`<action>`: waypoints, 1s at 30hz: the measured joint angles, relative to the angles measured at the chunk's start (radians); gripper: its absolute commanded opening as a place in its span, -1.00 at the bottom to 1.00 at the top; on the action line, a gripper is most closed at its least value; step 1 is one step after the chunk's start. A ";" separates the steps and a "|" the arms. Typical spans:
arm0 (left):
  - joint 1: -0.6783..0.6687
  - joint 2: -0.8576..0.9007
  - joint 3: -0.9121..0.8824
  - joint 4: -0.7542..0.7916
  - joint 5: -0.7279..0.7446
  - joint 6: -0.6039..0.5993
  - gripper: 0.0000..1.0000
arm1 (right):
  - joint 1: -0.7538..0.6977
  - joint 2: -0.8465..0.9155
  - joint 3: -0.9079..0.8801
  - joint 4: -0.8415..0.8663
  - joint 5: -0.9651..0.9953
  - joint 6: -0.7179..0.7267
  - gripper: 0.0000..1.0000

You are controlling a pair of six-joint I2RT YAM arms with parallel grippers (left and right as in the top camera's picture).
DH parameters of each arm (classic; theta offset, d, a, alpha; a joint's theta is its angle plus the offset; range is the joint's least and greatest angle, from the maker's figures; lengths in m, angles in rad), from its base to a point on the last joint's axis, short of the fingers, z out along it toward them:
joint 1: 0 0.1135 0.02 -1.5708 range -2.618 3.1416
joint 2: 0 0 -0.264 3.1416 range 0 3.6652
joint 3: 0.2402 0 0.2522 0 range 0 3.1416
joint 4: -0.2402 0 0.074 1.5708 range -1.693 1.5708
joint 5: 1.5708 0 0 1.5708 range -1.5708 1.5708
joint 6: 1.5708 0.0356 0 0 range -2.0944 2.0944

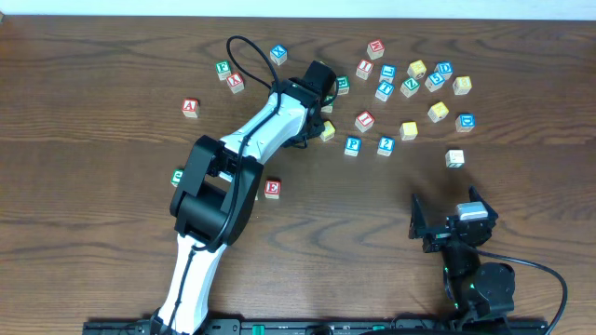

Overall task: Spell out NEURIPS
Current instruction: 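Lower the left gripper and close it on the red U block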

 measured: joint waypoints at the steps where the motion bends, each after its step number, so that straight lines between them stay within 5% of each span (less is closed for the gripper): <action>1: 0.000 0.000 0.000 0.000 0.002 0.000 -0.11 | 0.000 0.000 0.000 0.000 0.000 0.000 0.99; 30: 0.030 -0.027 0.001 -0.003 0.006 0.016 -0.11 | 0.000 0.000 0.000 0.000 0.000 0.000 0.99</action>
